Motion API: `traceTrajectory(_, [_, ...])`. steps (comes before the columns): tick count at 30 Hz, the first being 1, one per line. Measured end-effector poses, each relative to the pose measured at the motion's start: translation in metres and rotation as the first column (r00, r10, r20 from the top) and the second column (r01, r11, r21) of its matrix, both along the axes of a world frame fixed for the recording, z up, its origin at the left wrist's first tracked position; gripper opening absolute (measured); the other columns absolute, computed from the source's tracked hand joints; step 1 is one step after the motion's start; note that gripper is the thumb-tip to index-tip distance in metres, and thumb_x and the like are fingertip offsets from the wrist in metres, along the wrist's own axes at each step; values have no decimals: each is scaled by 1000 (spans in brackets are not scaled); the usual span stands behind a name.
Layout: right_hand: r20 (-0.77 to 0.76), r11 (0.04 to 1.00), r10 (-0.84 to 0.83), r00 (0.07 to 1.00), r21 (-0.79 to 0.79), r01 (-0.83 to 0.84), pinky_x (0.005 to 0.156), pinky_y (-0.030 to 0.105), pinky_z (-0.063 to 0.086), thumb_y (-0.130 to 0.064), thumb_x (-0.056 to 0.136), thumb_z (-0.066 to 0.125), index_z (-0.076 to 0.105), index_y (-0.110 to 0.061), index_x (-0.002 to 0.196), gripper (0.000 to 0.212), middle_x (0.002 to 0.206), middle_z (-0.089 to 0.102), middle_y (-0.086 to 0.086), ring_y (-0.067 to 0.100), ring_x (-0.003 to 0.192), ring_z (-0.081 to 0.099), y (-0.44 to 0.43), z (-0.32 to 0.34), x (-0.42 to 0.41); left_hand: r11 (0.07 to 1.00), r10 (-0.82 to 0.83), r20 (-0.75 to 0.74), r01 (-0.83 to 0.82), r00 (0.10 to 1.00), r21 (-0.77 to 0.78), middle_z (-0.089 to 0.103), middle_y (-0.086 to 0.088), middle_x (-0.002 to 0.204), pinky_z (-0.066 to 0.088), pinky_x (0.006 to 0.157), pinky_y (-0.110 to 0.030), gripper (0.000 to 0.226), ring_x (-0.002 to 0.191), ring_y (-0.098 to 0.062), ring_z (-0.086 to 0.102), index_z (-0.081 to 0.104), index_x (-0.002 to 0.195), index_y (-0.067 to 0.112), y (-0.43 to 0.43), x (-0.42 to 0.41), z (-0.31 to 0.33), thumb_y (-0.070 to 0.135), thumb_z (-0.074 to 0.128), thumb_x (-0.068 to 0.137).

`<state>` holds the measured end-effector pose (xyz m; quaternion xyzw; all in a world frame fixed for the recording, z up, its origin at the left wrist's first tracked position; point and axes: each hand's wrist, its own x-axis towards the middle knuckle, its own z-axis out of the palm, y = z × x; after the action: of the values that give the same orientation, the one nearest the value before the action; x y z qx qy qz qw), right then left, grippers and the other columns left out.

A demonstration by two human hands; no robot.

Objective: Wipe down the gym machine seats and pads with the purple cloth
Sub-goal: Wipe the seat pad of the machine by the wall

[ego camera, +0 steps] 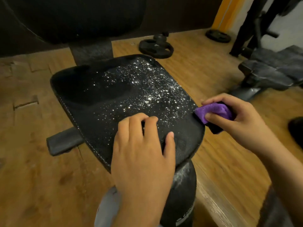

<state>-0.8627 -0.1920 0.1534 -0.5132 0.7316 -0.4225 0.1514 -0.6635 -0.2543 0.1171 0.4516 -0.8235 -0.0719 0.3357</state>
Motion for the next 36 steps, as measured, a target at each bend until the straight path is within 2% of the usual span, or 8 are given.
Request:
traceTrajectory(3, [74, 999, -46, 996, -16, 48, 62, 13, 51, -3, 86, 66, 64, -19, 98, 21, 92, 68, -8, 1, 74, 62, 1, -3, 5, 1000, -22, 20, 21, 1000, 20, 60, -3, 111, 46, 85, -37, 38, 110, -21, 45, 65, 107, 15, -1, 3, 0, 43, 56, 84])
traceTrajectory(8, [287, 936, -162, 944, -258, 239, 64, 13, 49, 1, 89, 60, 60, -15, 97, 17, 90, 63, -2, -1, 76, 59, 18, -47, 32, 999, -14, 31, 12, 999, 36, 60, -4, 112, 43, 84, -37, 40, 110, -23, 44, 65, 107, 15, -1, 4, -1, 45, 54, 85])
traceTrajectory(11, [391, 942, -168, 905, -205, 264, 60, 14, 49, 1, 91, 57, 61, -9, 101, 15, 93, 62, 4, 2, 77, 59, -3, -51, 10, 999, -2, 60, 0, 998, 37, 59, -7, 113, 43, 83, -40, 43, 110, -25, 42, 64, 109, 13, 1, 2, -1, 47, 51, 86])
traceTrajectory(20, [524, 967, -38, 851, -194, 163, 71, 30, 54, -9, 91, 60, 62, -10, 104, 13, 98, 64, 7, 16, 86, 61, 6, -67, -4, 998, 42, 98, -47, 994, 49, 55, -6, 113, 44, 88, -41, 42, 110, -24, 39, 62, 111, 14, 3, -3, 5, 47, 51, 87])
traceTrajectory(26, [626, 969, -10, 780, -187, 163, 61, 24, 52, -5, 94, 56, 64, -11, 106, 16, 99, 65, 8, 12, 81, 63, -27, -63, -19, 996, 69, 83, -74, 994, 51, 55, -1, 111, 44, 86, -37, 42, 109, -21, 42, 61, 110, 17, 6, -6, 8, 50, 47, 88])
traceTrajectory(30, [706, 944, 18, 708, -245, 220, 71, 30, 55, -11, 89, 62, 66, -14, 104, 15, 105, 66, 13, 22, 92, 64, 8, -86, 4, 996, 87, 62, -89, 994, 25, 56, 1, 108, 42, 82, -33, 40, 107, -18, 43, 62, 108, 18, 5, -6, 6, 50, 49, 88])
traceTrajectory(33, [685, 950, 78, 724, -271, 153, 76, 38, 54, -19, 85, 66, 68, -19, 100, 16, 105, 67, 11, 23, 94, 63, -11, -93, -13, 993, 119, 80, -120, 990, 13, 57, 3, 107, 37, 83, -27, 39, 107, -18, 43, 63, 107, 18, 7, -8, 6, 50, 50, 87])
traceTrajectory(36, [657, 962, 145, 740, -268, 49, 63, 24, 51, -9, 89, 63, 65, -5, 109, 21, 104, 66, 15, 14, 80, 61, -55, -93, -38, 992, 126, 105, -128, 986, 8, 56, 4, 106, 29, 83, -18, 40, 106, -17, 44, 63, 106, 18, 7, -9, 8, 51, 49, 88])
